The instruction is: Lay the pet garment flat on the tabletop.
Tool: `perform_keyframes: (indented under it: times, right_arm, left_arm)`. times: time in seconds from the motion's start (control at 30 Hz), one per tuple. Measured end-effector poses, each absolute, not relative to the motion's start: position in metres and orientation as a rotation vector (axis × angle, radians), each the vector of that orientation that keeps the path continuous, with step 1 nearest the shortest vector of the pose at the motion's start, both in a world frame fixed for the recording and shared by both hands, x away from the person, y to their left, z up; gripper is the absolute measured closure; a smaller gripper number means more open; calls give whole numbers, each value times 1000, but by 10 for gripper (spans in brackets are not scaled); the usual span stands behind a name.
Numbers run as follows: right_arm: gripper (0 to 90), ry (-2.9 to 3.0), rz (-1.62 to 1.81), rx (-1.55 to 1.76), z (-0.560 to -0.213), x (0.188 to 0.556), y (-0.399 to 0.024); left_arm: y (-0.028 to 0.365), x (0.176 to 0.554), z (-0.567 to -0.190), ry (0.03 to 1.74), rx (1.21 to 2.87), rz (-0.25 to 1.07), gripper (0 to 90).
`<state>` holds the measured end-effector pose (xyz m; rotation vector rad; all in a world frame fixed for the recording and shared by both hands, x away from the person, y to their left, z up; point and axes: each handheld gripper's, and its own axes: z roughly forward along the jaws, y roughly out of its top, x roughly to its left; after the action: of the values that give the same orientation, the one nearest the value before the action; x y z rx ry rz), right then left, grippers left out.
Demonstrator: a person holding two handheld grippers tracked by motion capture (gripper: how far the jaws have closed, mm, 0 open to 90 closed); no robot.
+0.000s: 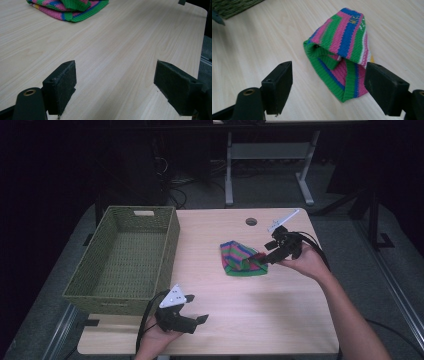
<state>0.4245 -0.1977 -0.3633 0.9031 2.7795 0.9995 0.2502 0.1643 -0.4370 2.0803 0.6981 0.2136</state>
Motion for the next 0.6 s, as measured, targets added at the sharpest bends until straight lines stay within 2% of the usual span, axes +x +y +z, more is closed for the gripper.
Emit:
perform_keyframes:
  times: [0.6]
  right_arm:
    - [226,2790,965,956,-374,462,-175]
  left_arm:
    - [164,252,-436,703,2065,207,177]
